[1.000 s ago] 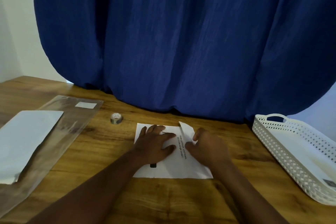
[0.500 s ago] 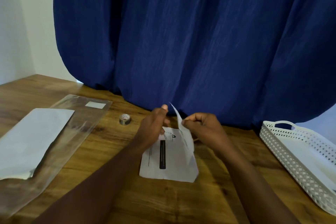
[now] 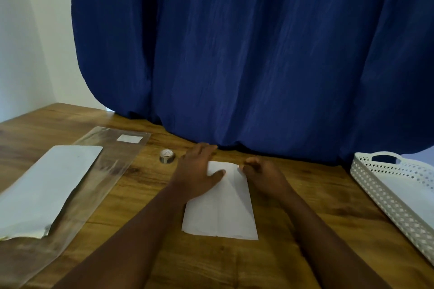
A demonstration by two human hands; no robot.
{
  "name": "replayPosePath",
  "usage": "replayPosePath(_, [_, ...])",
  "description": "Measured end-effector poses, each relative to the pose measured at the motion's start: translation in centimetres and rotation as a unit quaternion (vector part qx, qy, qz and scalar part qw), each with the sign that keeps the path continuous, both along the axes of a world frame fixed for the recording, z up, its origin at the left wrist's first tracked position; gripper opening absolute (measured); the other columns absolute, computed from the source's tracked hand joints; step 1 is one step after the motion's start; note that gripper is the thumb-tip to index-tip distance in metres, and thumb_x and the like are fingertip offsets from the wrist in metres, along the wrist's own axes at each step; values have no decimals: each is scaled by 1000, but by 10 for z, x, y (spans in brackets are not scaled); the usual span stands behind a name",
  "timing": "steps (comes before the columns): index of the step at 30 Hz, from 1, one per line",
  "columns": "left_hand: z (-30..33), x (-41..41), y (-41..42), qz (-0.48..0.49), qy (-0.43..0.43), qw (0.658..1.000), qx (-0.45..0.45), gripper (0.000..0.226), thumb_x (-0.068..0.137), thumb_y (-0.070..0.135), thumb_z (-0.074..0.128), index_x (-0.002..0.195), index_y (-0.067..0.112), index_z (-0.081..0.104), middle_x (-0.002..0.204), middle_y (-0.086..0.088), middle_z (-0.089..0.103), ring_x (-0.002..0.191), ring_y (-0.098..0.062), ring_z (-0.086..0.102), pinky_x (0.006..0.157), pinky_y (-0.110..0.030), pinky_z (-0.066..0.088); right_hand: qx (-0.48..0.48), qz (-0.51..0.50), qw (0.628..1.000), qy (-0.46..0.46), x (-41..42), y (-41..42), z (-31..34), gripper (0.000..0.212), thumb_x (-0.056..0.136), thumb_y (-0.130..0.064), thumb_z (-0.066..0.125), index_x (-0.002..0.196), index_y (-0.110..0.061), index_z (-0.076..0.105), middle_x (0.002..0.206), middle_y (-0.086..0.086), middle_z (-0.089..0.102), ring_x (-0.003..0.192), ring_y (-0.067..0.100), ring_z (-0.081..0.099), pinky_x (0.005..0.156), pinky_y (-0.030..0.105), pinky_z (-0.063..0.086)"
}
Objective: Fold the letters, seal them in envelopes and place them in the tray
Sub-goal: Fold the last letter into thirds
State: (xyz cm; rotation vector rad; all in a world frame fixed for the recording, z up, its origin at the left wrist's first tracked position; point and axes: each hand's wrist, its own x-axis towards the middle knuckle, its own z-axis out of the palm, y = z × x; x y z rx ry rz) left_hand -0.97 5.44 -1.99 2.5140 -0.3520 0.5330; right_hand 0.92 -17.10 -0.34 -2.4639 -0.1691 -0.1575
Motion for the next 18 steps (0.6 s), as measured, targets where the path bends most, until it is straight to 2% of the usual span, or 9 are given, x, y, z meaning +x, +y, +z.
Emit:
replayPosePath(2, [-3,-1,-8,-52,11,997,55,75,93,62,58,156,26,36,164,2,32,150,-17,27,123,-48,24,-52,33,998,-6,8,1,-16,52,96,-61,48,138,-31,55,141,-6,59,127,15,55,109,41,44])
replayPosePath(3, [-5,-2,-12,-66,23,995,75,76,94,65,55,156,27,34,164,4,31,151,-16,25,123,-51,22,-69,41,997,-9,11,1,-21,59,97,-62,44,146,-30,47,150,-4,52,135,17,48,114,43,37])
replayPosePath(6, [-13,-2,-19,-79,62,987,123,78,94,69,50,158,29,30,167,5,25,153,-15,20,124,-55,16,-110,51,992,-16,17,0,-30,59,97,-60,46,150,-33,40,154,-4,46,141,17,41,118,47,31])
replayPosePath(12, [-16,0,-16,-79,89,986,120,79,94,70,49,158,29,29,165,5,27,153,-16,20,124,-54,15,-56,57,995,-53,13,1,-26,54,91,-49,64,141,-31,50,136,-6,59,123,14,54,105,40,47])
replayPosePath(15, [-18,1,-16,-74,96,987,103,80,91,71,53,157,31,30,165,5,28,152,-17,20,124,-54,15,-35,54,996,-63,9,0,-23,49,90,-45,67,135,-28,56,117,-6,63,108,12,58,94,37,52])
replayPosePath(18, [-20,1,-15,-76,92,988,96,81,90,71,55,156,32,31,163,4,31,151,-18,24,124,-51,16,24,40,997,-54,4,-1,-19,37,90,-40,70,124,-29,60,96,-9,63,90,8,60,80,28,53])
